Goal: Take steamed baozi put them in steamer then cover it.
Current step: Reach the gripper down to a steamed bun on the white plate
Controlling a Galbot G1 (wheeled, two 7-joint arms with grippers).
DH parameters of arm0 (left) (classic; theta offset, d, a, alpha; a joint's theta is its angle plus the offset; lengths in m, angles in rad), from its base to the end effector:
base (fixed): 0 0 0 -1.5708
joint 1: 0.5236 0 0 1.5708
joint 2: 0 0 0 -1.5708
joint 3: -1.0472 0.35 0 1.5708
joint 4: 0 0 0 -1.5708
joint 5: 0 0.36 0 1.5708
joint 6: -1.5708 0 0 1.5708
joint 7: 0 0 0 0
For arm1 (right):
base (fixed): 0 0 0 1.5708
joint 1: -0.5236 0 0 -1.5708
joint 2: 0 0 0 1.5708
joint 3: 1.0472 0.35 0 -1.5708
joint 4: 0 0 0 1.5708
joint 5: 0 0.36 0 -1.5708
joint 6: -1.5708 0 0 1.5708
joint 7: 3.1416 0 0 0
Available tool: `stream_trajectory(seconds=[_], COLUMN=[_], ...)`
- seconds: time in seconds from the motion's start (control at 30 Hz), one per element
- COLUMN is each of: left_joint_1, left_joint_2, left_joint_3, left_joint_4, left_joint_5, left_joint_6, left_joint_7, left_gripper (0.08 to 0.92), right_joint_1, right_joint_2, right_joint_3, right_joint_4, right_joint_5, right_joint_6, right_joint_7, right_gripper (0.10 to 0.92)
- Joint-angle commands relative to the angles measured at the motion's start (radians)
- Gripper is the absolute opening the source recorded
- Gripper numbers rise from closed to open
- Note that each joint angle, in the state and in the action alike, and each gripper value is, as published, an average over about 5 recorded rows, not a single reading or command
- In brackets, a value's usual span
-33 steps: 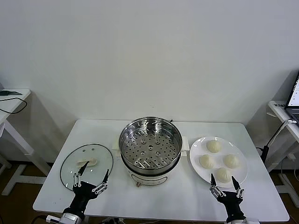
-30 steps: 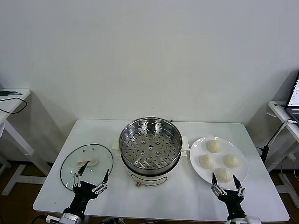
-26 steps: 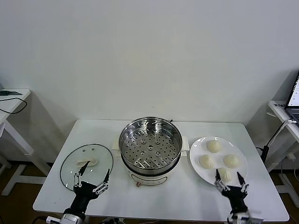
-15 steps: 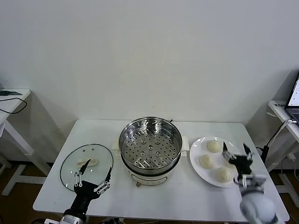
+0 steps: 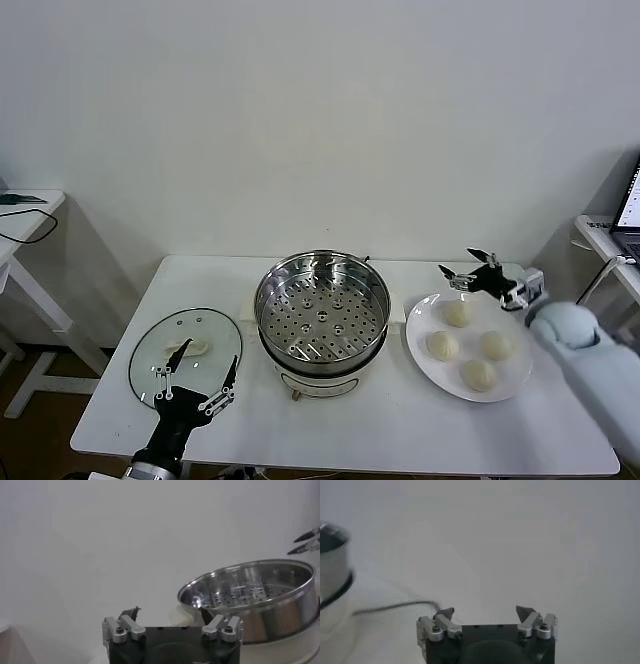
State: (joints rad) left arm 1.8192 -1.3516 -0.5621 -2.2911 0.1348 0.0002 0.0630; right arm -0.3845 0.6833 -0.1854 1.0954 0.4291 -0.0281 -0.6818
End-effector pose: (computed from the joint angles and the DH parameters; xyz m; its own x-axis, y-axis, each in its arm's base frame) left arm 0.1187 0.0346 -0.2657 -0.9816 0.1742 0.0779 0.1898 0.9321 0.3085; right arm 0.4909 -0.2676 -0.2341 -0.6944 -0.4998 0.5176 -0.7027 0.6258 -0.3384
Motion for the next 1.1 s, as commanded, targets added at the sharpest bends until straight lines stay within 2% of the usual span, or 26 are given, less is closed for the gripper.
stream_trajectory(seconds=[0.03,0.17,0.37,0.77,1.1], left_joint_1=[0.007,0.011,0.017,0.025,0.02], left_joint_2=[-0.004,-0.009,-0.019,-0.029,-0.03], left_joint_3=[0.001,-0.005,-0.014,-0.022,-0.016], left_joint_4=[-0.007,-0.01,-0.009,0.007,0.027], left_joint_5=[0.004,0.004,0.004,0.006,0.01], left_joint_6=[-0.001,-0.005,-0.01,-0.017,-0.019], left_joint_7=[-0.01,-0.014,-0.026,-0.037,-0.04], left_gripper=[0.823,0.823,0.823,0.823,0.823], right_joint_1=[0.394,0.43,0.444,0.428,0.409], right_joint_2=[-0.016,0.041,0.141,0.283,0.327], right_joint_3=[-0.33,-0.361,-0.383,-0.381,-0.383], right_joint_4=[-0.274,-0.321,-0.397,-0.505,-0.539], right_joint_5=[-0.395,-0.548,-0.633,-0.713,-0.752], right_joint_6=[0.035,0.09,0.131,0.194,0.208], right_joint_7=[-0.541,-0.564,-0.555,-0.535,-0.506], right_gripper=[0.823,0.823,0.823,0.823,0.823])
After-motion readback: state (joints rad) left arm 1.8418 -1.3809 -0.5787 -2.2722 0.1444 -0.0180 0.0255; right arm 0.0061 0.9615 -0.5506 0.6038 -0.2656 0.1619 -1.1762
